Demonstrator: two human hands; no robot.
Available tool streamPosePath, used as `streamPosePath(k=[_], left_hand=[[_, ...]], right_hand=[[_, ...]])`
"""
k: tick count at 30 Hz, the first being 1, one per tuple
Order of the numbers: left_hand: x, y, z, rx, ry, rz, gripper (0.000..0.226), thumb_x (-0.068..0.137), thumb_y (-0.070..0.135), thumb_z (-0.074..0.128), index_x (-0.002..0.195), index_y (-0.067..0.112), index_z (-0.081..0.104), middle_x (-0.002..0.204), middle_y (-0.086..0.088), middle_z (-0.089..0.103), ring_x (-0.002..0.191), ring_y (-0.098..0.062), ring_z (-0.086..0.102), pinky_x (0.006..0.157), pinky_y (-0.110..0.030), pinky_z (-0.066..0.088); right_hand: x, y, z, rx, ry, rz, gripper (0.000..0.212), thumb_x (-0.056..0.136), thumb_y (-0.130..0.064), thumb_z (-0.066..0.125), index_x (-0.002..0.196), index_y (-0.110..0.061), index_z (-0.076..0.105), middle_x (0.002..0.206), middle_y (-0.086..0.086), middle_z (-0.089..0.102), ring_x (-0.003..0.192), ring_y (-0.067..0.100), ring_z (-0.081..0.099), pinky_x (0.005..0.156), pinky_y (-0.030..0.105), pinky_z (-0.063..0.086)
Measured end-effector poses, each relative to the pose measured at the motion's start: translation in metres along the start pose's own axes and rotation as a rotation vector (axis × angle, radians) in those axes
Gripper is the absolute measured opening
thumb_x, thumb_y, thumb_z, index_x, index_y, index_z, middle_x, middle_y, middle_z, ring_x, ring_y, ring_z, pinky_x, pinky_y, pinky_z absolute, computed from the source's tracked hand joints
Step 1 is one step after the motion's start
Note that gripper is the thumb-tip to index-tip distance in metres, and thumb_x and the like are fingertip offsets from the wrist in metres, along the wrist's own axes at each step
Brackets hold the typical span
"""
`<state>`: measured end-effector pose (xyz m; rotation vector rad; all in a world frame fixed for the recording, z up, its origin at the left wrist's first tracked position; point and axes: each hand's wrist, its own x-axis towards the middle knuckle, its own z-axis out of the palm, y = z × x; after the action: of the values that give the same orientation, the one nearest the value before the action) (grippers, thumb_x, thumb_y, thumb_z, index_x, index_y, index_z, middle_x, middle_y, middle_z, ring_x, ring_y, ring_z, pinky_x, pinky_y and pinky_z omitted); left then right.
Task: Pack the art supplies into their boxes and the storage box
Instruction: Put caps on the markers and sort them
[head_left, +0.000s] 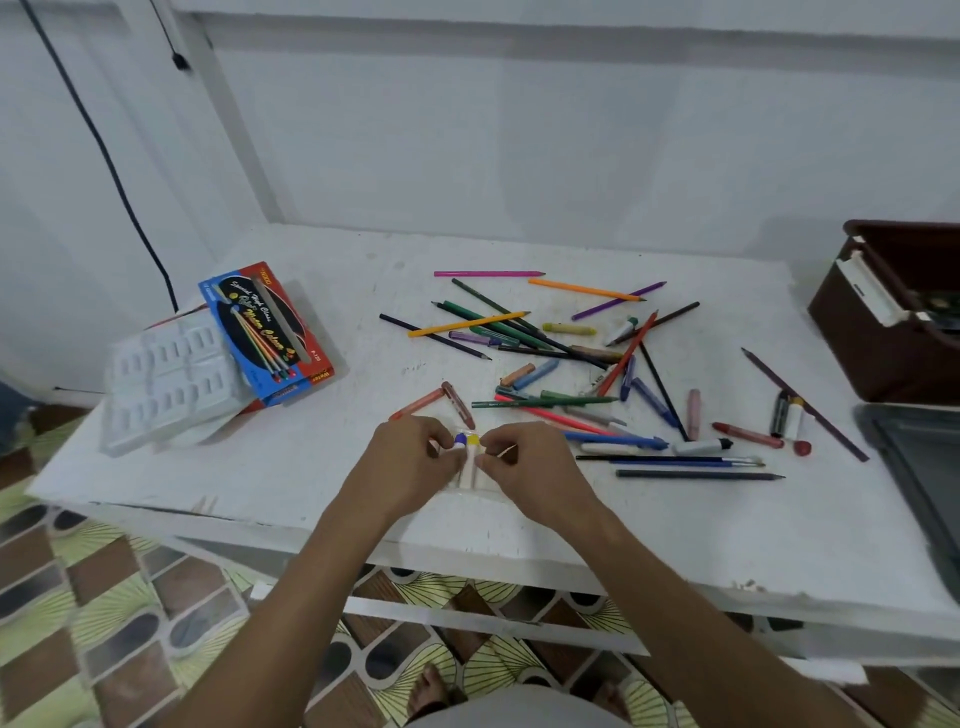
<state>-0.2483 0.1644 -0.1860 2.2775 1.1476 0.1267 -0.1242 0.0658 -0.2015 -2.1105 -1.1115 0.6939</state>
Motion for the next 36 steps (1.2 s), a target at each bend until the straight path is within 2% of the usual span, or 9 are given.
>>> streamPosePath(k=[3,7,9,11,14,21,25,31,36], left_hand=[[-0.002,-0.007,-0.001,0.012,-0.012,0.019,0.022,0.088,0.038,0.064,0.104,0.025,0.071,0.084,0.007,0.061,0.067,-0.003,0.053,0.055,-0.012,0.033],[-0.002,-0.010,-0.004,0.029,-0.029,0.062,0.022,0.088,0.036,0.064,0.107,0.026,0.070,0.085,0.004,0.062,0.068,-0.004,0.052,0.057,-0.012,0.035],[-0.002,-0.010,-0.004,0.041,-0.048,0.084,0.022,0.089,0.034,0.064,0.109,0.026,0.070,0.088,0.000,0.064,0.071,-0.007,0.053,0.058,-0.013,0.037],[-0.001,-0.011,-0.003,0.061,-0.052,0.107,0.022,0.089,0.032,0.064,0.108,0.026,0.072,0.090,-0.002,0.066,0.074,-0.011,0.055,0.060,-0.015,0.038],[-0.001,-0.013,-0.001,0.079,-0.038,0.126,0.021,0.089,0.030,0.064,0.108,0.025,0.072,0.088,0.001,0.060,0.073,-0.009,0.051,0.062,-0.019,0.035],[0.002,-0.012,0.004,0.122,-0.034,0.147,0.021,0.091,0.024,0.062,0.111,0.021,0.069,0.090,0.004,0.052,0.078,-0.012,0.051,0.073,-0.023,0.040],[0.006,-0.013,0.005,0.219,-0.062,0.191,0.020,0.094,0.020,0.057,0.112,0.022,0.066,0.096,0.002,0.057,0.081,-0.013,0.052,0.078,-0.029,0.049],[0.008,-0.017,0.004,0.245,-0.059,0.282,0.024,0.093,0.020,0.057,0.114,0.023,0.068,0.100,0.001,0.061,0.081,-0.012,0.050,0.077,-0.031,0.051],[0.011,-0.018,-0.004,0.273,-0.153,0.303,0.031,0.090,0.027,0.063,0.121,0.025,0.066,0.103,0.003,0.058,0.085,-0.012,0.051,0.077,-0.025,0.046]], right_hand=[[-0.001,0.003,0.000,-0.025,-0.071,-0.003,0.033,0.088,-0.027,0.065,0.119,-0.017,0.065,0.106,0.000,0.066,0.080,0.006,0.056,0.062,0.007,0.038],[0.000,0.005,0.005,-0.055,-0.095,-0.016,0.036,0.089,-0.027,0.064,0.124,-0.020,0.061,0.103,0.000,0.057,0.074,0.009,0.054,0.054,0.008,0.036],[0.000,0.005,0.007,-0.075,-0.091,-0.034,0.037,0.089,-0.027,0.063,0.125,-0.020,0.060,0.101,0.002,0.054,0.073,0.010,0.052,0.057,0.009,0.034],[0.000,0.006,0.008,-0.089,-0.089,-0.043,0.038,0.089,-0.029,0.063,0.126,-0.021,0.060,0.102,0.003,0.053,0.077,0.010,0.052,0.065,0.016,0.038],[0.002,0.008,0.010,-0.105,-0.082,-0.061,0.037,0.088,-0.031,0.063,0.125,-0.022,0.060,0.100,0.001,0.053,0.080,0.010,0.051,0.071,0.021,0.038],[0.003,0.011,0.007,-0.082,-0.086,-0.078,0.037,0.086,-0.031,0.067,0.122,-0.024,0.062,0.091,-0.001,0.058,0.072,0.007,0.052,0.066,0.016,0.039],[0.004,0.011,0.004,-0.031,-0.104,-0.060,0.041,0.084,-0.029,0.070,0.123,-0.023,0.061,0.090,-0.002,0.056,0.069,0.007,0.051,0.056,0.009,0.039],[0.006,0.011,0.006,-0.057,-0.105,-0.056,0.042,0.084,-0.031,0.069,0.125,-0.025,0.060,0.094,0.001,0.057,0.076,0.012,0.055,0.066,0.019,0.045],[0.007,0.011,0.004,-0.054,-0.120,-0.059,0.041,0.085,-0.032,0.068,0.124,-0.022,0.061,0.091,0.003,0.061,0.074,0.011,0.054,0.060,0.013,0.039]])
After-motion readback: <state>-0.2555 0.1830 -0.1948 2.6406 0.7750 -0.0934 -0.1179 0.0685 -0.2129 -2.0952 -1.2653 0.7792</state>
